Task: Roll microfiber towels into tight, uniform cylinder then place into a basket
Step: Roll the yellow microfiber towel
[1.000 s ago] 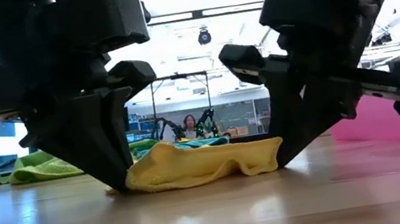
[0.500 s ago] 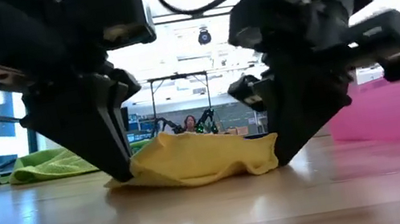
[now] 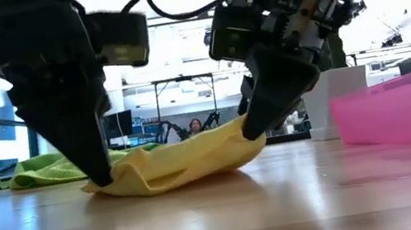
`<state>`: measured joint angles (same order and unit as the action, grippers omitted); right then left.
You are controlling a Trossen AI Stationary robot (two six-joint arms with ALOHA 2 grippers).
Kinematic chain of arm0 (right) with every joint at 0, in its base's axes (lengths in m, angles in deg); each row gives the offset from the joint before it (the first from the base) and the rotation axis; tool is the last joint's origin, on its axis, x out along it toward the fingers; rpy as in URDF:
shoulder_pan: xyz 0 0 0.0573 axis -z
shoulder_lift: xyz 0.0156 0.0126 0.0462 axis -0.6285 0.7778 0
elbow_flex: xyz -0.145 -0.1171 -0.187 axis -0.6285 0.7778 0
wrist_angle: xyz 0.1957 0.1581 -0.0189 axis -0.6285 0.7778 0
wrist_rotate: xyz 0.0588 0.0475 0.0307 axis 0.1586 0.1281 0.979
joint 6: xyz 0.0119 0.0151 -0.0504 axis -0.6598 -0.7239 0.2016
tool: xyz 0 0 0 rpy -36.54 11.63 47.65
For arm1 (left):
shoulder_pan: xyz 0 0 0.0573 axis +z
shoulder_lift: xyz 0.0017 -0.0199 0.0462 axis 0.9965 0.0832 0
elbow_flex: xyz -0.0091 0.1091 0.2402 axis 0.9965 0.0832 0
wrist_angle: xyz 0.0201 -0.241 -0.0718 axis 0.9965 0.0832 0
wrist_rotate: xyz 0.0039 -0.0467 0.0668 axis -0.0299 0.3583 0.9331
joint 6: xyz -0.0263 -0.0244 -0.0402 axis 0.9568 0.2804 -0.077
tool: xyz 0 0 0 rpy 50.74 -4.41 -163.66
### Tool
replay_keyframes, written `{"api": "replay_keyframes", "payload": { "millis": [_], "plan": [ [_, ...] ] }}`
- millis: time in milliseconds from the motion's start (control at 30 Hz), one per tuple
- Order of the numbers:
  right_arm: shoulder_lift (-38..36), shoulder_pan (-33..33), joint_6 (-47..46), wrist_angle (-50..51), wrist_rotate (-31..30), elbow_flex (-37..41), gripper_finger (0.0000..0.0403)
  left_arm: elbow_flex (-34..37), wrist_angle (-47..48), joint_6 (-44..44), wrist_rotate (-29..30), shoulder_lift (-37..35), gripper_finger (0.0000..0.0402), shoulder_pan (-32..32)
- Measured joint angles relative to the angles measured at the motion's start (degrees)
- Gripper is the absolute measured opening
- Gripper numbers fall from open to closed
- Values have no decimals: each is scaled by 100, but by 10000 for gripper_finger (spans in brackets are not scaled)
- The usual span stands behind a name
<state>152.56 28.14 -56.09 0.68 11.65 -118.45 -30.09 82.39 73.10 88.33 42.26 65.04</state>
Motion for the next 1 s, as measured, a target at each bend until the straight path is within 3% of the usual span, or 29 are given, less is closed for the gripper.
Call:
{"api": "replay_keyframes", "payload": {
  "millis": [367,700,1000],
  "plan": [
    [-11,262,-1544,31,-310,-5,0,3,178,773,-369,-201,7,226],
    [-13,578,-1977,20,-549,-10,1,5,217,1147,-540,-195,7,336],
    [-17,625,-2161,350,-651,-14,1,5,230,1474,-218,-306,7,339]
  ]
}}
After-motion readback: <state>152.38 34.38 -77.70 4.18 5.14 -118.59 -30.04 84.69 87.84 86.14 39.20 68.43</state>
